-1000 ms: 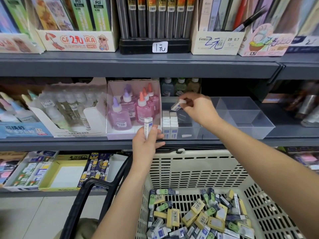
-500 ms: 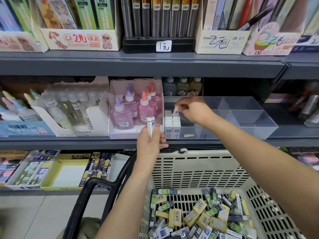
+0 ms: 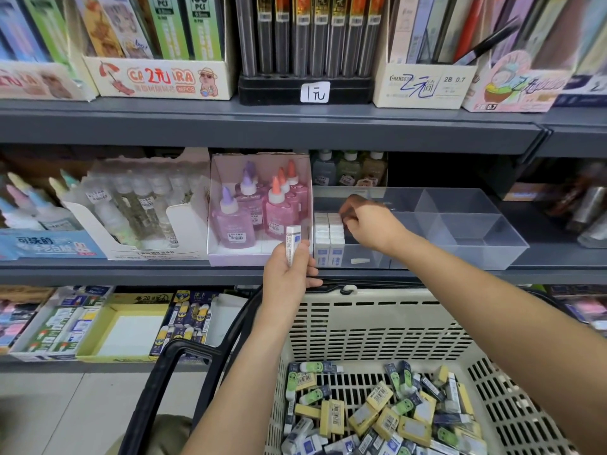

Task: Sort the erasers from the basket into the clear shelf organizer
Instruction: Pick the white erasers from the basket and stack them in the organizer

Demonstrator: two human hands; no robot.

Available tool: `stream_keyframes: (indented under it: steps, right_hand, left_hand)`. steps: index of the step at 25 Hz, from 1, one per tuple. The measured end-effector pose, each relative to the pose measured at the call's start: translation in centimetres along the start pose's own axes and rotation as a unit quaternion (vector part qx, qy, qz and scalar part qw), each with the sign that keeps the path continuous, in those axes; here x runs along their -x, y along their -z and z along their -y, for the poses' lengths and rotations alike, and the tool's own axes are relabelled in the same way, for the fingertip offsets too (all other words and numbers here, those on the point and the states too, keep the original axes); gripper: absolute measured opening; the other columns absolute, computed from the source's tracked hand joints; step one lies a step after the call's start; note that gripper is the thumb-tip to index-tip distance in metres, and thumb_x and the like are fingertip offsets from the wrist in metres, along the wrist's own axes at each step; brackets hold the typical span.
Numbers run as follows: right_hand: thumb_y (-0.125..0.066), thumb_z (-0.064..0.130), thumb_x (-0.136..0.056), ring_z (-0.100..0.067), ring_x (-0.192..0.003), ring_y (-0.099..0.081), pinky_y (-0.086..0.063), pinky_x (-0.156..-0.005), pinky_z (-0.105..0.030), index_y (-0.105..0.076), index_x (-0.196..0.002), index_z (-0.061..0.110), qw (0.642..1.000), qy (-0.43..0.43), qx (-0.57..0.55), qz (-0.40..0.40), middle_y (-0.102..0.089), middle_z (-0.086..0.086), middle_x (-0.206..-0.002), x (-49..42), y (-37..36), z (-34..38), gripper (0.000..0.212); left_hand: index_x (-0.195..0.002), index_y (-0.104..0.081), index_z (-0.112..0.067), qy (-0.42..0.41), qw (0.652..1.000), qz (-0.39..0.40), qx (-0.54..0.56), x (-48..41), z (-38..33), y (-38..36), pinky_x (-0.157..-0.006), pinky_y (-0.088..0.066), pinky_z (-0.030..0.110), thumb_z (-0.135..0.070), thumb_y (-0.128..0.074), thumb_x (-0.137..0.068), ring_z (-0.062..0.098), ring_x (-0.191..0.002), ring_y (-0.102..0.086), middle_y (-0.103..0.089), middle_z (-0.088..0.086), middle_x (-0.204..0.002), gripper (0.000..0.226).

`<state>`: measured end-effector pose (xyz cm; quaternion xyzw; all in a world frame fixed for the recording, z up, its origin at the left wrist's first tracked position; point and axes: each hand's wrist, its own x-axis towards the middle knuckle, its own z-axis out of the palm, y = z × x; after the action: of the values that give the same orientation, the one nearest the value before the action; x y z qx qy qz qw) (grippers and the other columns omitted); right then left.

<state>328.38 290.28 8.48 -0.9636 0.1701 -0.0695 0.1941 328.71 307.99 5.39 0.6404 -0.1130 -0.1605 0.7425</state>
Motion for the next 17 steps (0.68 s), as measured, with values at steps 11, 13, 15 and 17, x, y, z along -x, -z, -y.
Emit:
stream_keyframes:
  steps: [11,13,15,17]
  right_hand:
    - [-0.049,0.028,-0.092,-0.033,-0.09,-0.06,-0.043,-0.07,-0.032,-0.063,-0.093,0.004,0.996,-0.08,0.042,-0.02,-0.065,-0.017,-0.096,0.1,-0.6,1.3,0.028]
    - [-0.051,0.034,-0.092,-0.03,-0.092,-0.06,-0.042,-0.071,-0.029,-0.064,-0.095,0.005,0.995,-0.097,0.027,-0.001,-0.065,-0.015,-0.096,0.1,-0.2,1.4,0.032]
    - [-0.054,0.038,-0.089,-0.027,-0.089,-0.061,-0.047,-0.071,-0.029,-0.064,-0.09,0.009,0.995,-0.092,0.009,-0.03,-0.066,-0.01,-0.088,1.0,0.6,1.6,0.03]
    - [-0.055,0.035,-0.089,-0.022,-0.081,-0.062,-0.051,-0.074,-0.033,-0.062,-0.084,0.015,0.993,-0.05,-0.052,-0.098,-0.066,-0.003,-0.081,2.7,1.1,2.3,0.022]
  left_hand:
    - [-0.09,-0.056,-0.019,-0.002,1.0,0.007,-0.016,0.4,-0.1,-0.1,-0.057,-0.055,0.026,-0.021,-0.045,-0.097,0.004,-0.057,-0.054,-0.053,0.001,-0.07,0.014]
    - [-0.09,-0.057,-0.017,0.002,1.0,0.012,-0.008,0.5,-0.2,0.0,-0.054,-0.054,0.024,-0.021,-0.044,-0.097,0.007,-0.058,-0.052,-0.051,0.0,-0.069,0.015]
    - [-0.09,-0.058,-0.015,0.018,0.999,0.021,0.033,0.6,-0.4,0.1,-0.05,-0.05,0.024,-0.021,-0.037,-0.098,0.008,-0.055,-0.047,-0.049,-0.003,-0.066,0.023]
    - [-0.092,-0.061,-0.011,0.032,0.995,0.036,0.084,0.5,-0.5,0.2,-0.046,-0.046,0.024,-0.019,-0.029,-0.098,0.009,-0.051,-0.043,-0.047,-0.005,-0.06,0.033]
